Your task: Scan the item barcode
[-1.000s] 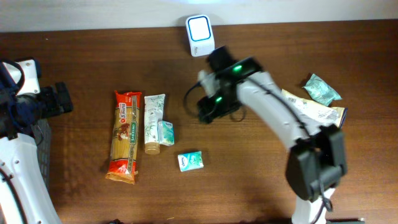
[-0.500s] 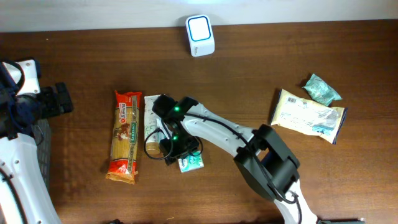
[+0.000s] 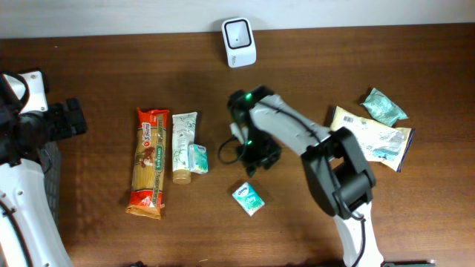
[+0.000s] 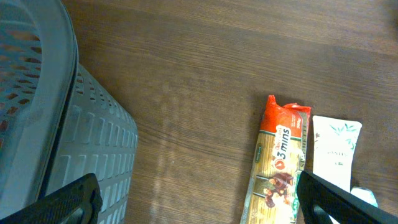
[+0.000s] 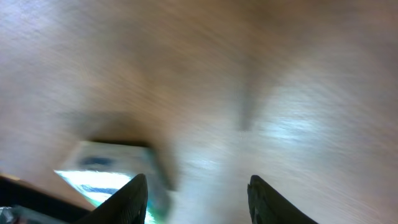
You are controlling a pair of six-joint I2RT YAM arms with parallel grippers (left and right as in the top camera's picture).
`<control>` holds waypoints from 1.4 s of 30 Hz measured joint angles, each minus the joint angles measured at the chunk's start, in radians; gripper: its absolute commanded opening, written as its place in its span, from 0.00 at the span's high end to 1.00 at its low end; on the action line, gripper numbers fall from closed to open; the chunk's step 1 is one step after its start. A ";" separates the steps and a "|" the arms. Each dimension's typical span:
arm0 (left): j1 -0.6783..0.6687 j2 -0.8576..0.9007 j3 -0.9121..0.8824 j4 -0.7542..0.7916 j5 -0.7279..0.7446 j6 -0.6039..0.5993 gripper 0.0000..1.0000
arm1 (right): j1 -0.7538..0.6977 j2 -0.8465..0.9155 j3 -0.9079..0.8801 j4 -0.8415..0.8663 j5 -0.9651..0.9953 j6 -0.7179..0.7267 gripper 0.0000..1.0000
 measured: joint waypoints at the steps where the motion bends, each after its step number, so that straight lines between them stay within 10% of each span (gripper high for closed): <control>1: 0.000 0.000 0.000 0.000 0.000 0.000 0.01 | -0.022 0.000 0.011 -0.010 0.006 -0.020 0.46; 12: 0.000 0.000 0.000 0.000 0.000 0.000 0.01 | 0.057 -0.002 -0.066 -0.033 -0.141 -0.182 0.46; 17: 0.000 0.000 0.000 0.000 0.000 0.000 0.01 | 0.077 -0.002 -0.173 0.032 -0.195 -0.199 0.93; 29: 0.000 0.000 0.000 0.000 0.000 0.000 0.01 | -0.020 -0.014 -0.020 0.133 0.027 -0.201 0.96; 32: 0.000 0.000 0.000 0.000 0.000 0.000 0.01 | -0.041 -0.016 0.005 0.285 0.129 -0.224 0.89; 36: 0.000 0.000 0.000 0.000 0.000 0.000 0.01 | -0.066 -0.016 0.007 0.396 0.204 -0.262 0.30; 42: 0.000 0.000 0.000 0.000 0.000 0.000 0.01 | -0.091 -0.015 0.067 0.404 0.224 -0.252 0.41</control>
